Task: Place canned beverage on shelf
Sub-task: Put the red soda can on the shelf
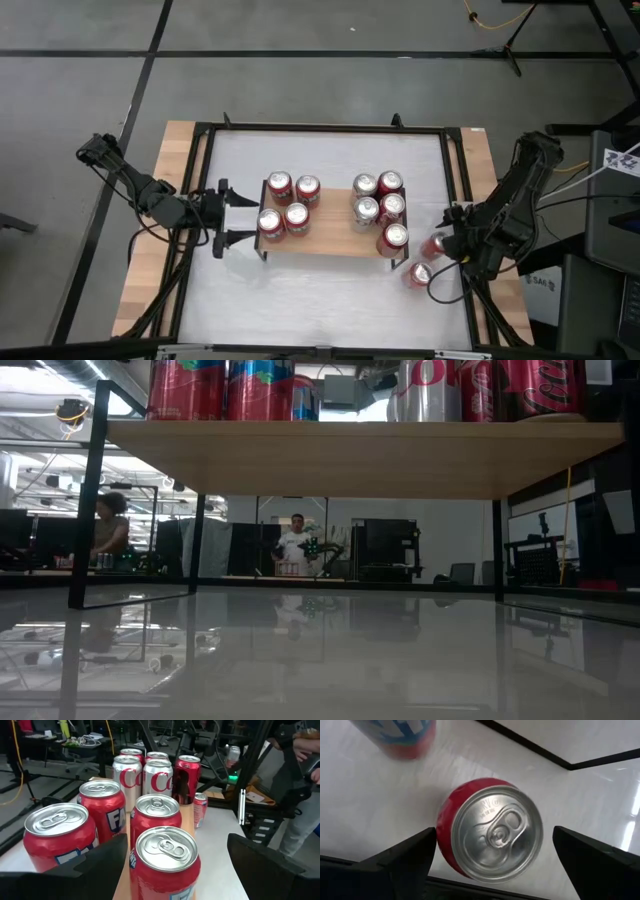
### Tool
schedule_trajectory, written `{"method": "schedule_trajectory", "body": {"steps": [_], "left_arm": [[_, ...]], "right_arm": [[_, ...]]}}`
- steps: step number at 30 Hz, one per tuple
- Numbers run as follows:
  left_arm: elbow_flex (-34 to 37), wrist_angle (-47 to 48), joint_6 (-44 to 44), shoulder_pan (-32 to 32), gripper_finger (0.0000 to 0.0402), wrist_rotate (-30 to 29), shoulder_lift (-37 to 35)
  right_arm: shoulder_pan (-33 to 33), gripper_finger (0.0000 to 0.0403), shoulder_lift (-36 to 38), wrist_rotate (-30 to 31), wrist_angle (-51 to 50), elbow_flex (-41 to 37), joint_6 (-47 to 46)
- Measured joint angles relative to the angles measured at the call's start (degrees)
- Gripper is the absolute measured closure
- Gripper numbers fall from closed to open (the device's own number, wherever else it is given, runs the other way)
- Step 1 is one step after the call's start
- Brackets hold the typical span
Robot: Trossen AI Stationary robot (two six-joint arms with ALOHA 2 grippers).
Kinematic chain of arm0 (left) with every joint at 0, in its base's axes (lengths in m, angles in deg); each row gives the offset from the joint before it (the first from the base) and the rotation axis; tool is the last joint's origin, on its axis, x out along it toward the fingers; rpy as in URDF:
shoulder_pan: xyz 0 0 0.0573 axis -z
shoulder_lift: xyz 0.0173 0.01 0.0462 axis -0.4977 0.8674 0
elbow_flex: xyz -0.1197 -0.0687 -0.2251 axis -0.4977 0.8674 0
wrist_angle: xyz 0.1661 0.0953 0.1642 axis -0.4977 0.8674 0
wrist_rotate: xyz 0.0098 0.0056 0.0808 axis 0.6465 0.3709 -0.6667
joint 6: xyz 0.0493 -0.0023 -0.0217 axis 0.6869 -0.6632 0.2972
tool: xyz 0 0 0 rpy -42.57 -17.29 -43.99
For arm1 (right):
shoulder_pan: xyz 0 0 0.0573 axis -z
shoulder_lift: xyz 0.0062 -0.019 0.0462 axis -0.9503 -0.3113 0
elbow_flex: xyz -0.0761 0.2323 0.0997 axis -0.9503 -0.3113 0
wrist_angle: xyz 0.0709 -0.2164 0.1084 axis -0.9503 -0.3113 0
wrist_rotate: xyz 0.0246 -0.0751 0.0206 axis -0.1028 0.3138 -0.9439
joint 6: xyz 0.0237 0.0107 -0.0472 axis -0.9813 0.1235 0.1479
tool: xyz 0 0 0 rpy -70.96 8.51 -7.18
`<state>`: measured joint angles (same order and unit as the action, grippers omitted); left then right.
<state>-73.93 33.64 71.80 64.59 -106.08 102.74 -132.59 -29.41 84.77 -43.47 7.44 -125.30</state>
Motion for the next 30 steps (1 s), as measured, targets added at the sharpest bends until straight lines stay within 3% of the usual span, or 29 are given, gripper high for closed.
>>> {"method": "schedule_trajectory", "body": {"steps": [30], "left_arm": [[0.0, 0.0, -1.5, 0.0, 0.0066, 0.0, 0.0]], "right_arm": [[0.0, 0.0015, 0.0, 0.1, 10.4, -2.5, -0.2]]}}
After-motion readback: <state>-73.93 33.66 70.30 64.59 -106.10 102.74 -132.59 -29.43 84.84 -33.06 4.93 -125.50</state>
